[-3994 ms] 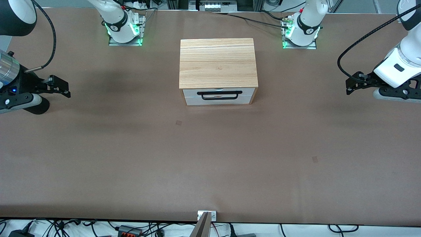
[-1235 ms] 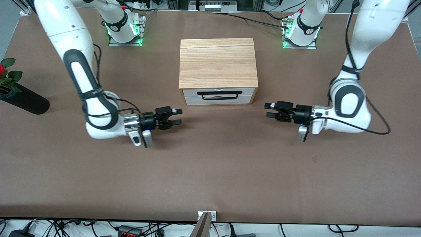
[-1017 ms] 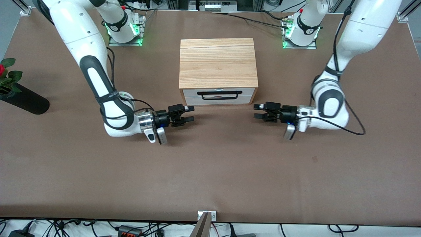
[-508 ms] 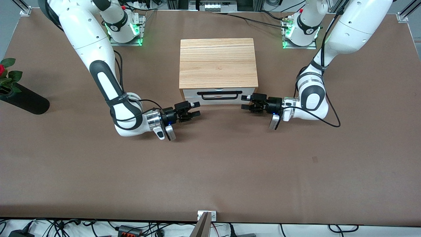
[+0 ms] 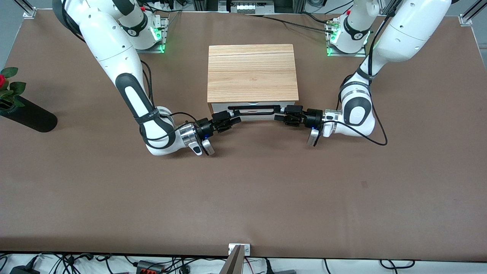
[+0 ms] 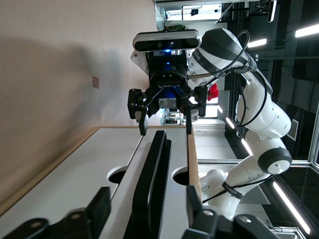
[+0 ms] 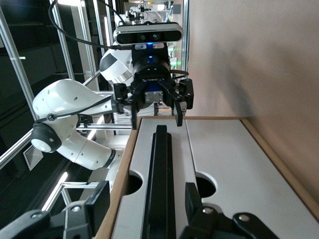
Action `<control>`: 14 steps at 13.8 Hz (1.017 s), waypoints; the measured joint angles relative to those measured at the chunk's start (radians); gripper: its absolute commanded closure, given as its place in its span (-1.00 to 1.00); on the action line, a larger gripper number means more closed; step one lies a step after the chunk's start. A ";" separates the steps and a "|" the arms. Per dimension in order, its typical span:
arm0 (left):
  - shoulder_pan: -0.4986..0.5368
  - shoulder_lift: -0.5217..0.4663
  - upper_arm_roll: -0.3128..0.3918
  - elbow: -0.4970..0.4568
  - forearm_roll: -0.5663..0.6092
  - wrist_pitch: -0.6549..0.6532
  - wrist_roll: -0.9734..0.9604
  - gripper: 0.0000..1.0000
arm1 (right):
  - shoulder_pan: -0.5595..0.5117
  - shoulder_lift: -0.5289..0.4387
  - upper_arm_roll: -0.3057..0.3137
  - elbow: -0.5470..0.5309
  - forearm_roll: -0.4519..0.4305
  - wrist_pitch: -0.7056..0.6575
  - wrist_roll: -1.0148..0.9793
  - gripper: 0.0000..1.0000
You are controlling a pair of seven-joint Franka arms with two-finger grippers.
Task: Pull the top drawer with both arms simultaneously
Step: 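Close the right gripper and the left gripper on the black handle, then pull the handle outward with both grippers to slide the drawer open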
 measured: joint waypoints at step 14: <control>-0.018 0.004 -0.002 -0.016 -0.010 0.004 0.010 0.99 | -0.011 0.006 -0.012 -0.012 -0.043 -0.039 0.002 0.61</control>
